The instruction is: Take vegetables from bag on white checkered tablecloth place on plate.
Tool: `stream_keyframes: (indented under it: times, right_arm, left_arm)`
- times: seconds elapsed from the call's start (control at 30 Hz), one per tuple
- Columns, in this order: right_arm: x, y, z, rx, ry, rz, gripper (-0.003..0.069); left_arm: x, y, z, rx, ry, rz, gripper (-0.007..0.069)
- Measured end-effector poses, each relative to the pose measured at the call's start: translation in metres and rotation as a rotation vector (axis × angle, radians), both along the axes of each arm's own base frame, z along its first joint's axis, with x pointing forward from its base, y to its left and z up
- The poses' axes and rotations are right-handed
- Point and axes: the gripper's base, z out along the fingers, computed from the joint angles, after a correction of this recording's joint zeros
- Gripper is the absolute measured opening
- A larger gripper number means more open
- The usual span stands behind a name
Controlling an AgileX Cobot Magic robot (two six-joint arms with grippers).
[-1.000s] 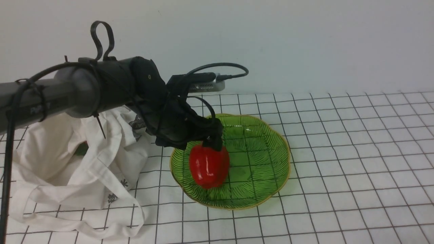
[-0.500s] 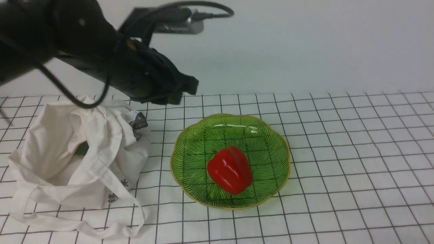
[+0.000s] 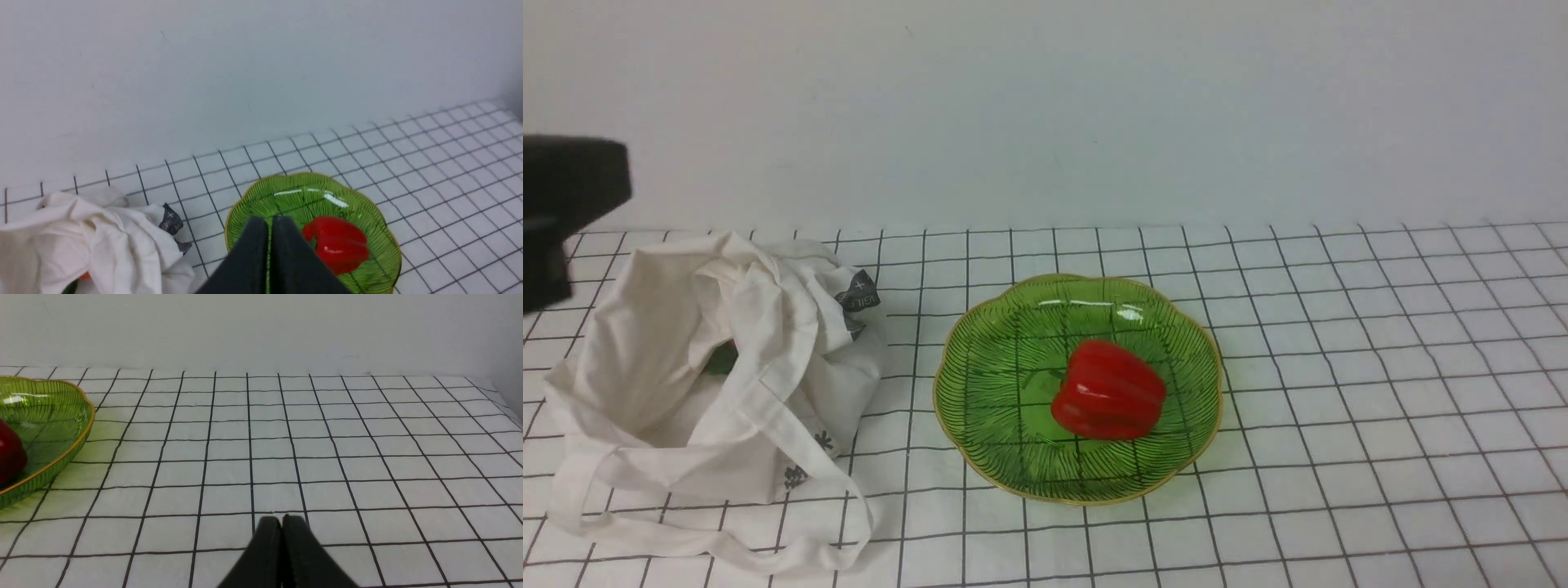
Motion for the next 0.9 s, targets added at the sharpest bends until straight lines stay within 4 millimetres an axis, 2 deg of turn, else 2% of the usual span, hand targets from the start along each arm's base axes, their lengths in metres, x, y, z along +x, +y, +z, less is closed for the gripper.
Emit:
stream_keyframes:
  times: [0.13, 0.37, 0.53, 0.73, 0.83, 0.9]
  right_arm:
    - [0.0, 0.0, 0.0, 0.0, 0.0, 0.0, -0.0016]
    - [0.0, 0.0, 0.0, 0.0, 0.0, 0.0, -0.0016]
    - [0.0, 0.0, 0.0, 0.0, 0.0, 0.0, -0.0016]
    - [0.0, 0.0, 0.0, 0.0, 0.0, 0.0, -0.0016]
    - [0.0, 0.0, 0.0, 0.0, 0.0, 0.0, -0.0016]
    - [0.0, 0.0, 0.0, 0.0, 0.0, 0.0, -0.0016]
  left_arm:
    - [-0.029, 0.012, -0.027, -0.046, -0.108, 0.003, -0.0008]
    - [-0.051, 0.021, -0.061, -0.066, -0.138, -0.003, -0.0008]
    - [-0.051, 0.022, -0.077, -0.018, -0.131, 0.001, -0.0008]
    - [-0.05, 0.024, -0.081, 0.033, -0.139, 0.016, -0.0008]
    - [-0.05, 0.027, -0.096, 0.059, -0.135, 0.052, -0.0008]
    - [-0.051, 0.03, -0.115, 0.077, -0.135, 0.11, -0.0008]
